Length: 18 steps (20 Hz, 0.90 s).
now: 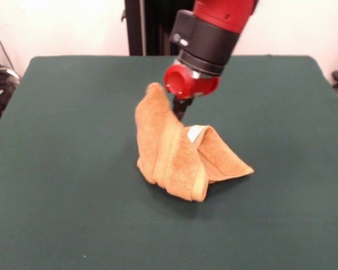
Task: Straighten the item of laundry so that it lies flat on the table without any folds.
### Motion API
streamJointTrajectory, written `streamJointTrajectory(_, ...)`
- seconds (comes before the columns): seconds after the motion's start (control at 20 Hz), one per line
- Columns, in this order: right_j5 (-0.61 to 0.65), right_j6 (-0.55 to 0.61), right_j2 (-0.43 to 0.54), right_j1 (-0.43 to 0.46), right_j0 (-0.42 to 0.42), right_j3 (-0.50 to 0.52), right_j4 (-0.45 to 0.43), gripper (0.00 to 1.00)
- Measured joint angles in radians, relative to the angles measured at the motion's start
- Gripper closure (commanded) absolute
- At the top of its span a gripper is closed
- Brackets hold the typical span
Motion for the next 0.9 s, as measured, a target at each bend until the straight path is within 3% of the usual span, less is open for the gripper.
streamJointTrajectory(0.9,-0.021,0.000,0.000,-0.065,-0.150,0.034,-0.063,1.00)
